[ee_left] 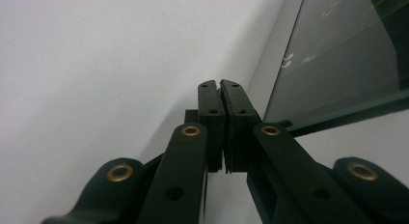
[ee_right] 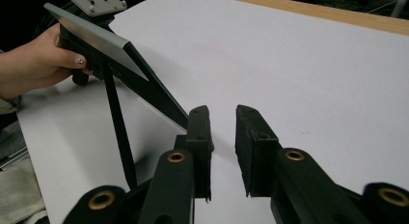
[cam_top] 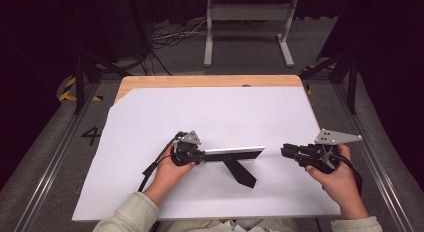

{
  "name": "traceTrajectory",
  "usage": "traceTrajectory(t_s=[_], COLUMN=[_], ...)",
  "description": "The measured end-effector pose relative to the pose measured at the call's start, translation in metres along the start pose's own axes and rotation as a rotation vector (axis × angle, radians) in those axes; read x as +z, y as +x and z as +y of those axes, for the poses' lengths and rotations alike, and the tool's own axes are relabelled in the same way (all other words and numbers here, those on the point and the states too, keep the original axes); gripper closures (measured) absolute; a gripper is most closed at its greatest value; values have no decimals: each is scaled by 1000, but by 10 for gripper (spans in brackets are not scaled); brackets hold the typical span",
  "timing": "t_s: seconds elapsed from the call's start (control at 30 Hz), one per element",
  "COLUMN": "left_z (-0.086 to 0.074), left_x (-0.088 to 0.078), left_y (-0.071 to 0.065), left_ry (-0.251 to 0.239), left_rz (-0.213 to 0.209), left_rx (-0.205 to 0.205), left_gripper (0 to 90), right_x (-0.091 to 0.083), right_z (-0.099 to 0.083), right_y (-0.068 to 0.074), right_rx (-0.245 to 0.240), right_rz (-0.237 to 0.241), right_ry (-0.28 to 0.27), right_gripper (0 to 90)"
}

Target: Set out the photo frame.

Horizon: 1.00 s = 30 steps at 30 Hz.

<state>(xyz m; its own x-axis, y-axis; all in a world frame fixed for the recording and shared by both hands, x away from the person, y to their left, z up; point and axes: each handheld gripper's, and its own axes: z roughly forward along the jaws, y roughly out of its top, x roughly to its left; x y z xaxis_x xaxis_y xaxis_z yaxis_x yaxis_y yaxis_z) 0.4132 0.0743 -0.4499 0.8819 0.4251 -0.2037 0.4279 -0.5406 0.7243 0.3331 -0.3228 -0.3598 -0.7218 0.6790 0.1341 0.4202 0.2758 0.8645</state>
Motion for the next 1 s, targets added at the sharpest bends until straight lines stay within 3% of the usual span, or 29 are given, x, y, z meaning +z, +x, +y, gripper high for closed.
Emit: traceTrajectory(t_s=[0.63,0.83,1.0], left_z=[-9,-13,-15], left_x=[-11,-14,-14], left_y=[-27,-31,-34], left_ry=[94,105,128], left_rz=[-63,-65,-69], left_rx=[58,61,59], left_gripper=[900,900,900], right_x=[-4,-2,1], right_z=[3,4,5], right_y=[0,2,5], right_rx=[24,23,15], right_rz=[15,34,42], right_ry=[-16,-5,35], right_gripper=[725,702,700])
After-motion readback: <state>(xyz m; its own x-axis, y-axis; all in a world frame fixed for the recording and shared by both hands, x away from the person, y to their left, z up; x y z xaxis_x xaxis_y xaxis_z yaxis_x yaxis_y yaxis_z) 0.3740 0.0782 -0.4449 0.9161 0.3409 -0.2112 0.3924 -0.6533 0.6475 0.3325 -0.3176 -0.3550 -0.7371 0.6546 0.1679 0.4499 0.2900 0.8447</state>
